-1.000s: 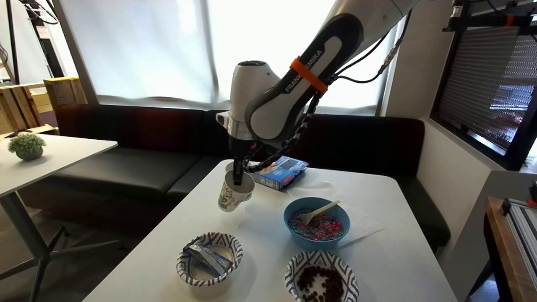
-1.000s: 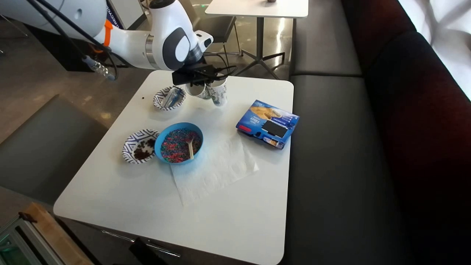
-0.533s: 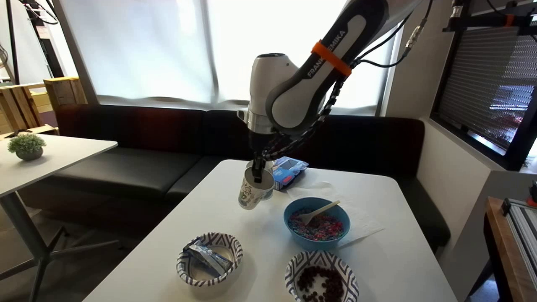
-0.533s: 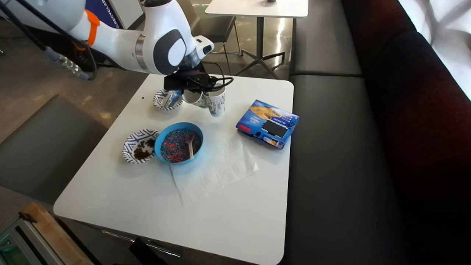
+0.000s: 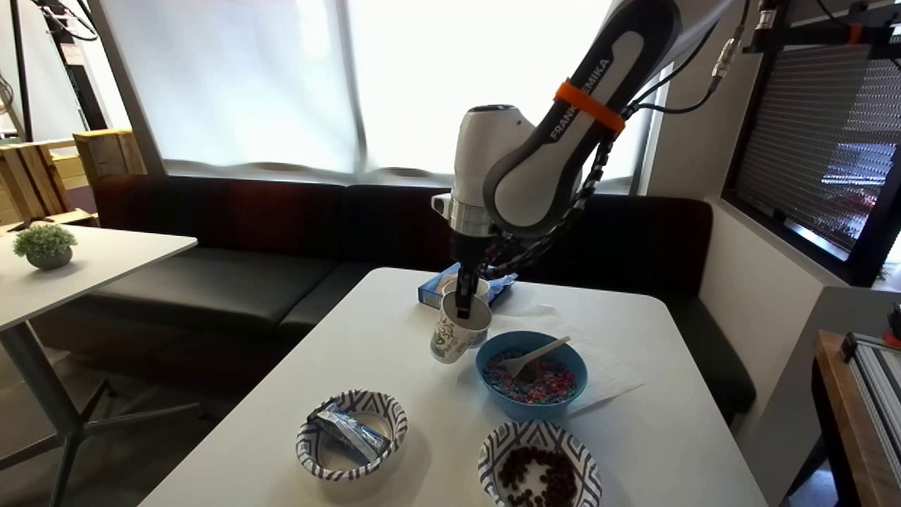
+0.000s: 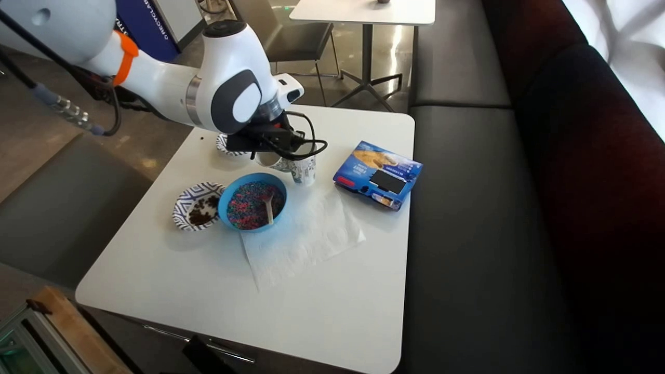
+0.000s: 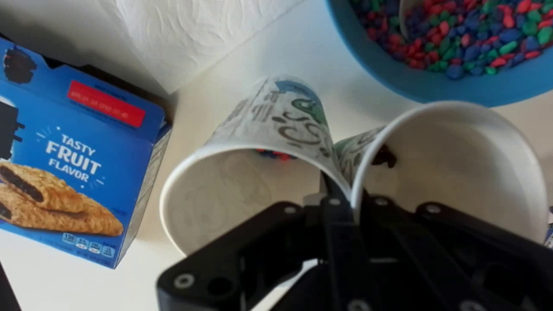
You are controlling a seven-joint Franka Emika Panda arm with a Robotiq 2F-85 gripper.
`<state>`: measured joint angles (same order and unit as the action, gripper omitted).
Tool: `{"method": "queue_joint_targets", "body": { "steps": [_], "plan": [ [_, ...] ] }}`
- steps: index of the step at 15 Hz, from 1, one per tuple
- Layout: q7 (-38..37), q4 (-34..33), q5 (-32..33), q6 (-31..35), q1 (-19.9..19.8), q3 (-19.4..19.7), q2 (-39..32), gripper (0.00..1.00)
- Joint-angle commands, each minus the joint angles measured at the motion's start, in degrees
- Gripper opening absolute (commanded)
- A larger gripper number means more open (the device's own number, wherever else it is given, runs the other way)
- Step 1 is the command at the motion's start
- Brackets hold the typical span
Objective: Move the blue bowl and the paper cups to the front
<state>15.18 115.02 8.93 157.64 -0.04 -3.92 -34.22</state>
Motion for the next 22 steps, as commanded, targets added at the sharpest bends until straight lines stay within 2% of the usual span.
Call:
{"method": "queue_joint_targets", "body": {
  "steps": [1, 5, 6, 8, 16, 17, 22],
  "plan": [
    [0.61, 3.29, -0.73, 3.18, -1.46, -0.84, 0.98, 0.01],
    [1.0, 4.08, -0.51, 4.7, -2.03, -1.04, 0.79, 0.01],
    [1.13, 4.16, -0.65, 4.61, -2.25, -1.26, 0.78, 0.1],
    [1.3, 4.22, -0.55, 4.77, -2.41, -1.34, 0.72, 0.36],
    [1.52, 4.25, -0.67, 5.11, -2.65, -1.63, 0.94, 0.97],
    [1.45, 4.25, -0.43, 5.33, -2.52, -1.44, 1.01, 1.0],
    [1.25, 4.32, -0.86, 6.24, -2.95, -1.8, 1.28, 1.0]
  ]
}}
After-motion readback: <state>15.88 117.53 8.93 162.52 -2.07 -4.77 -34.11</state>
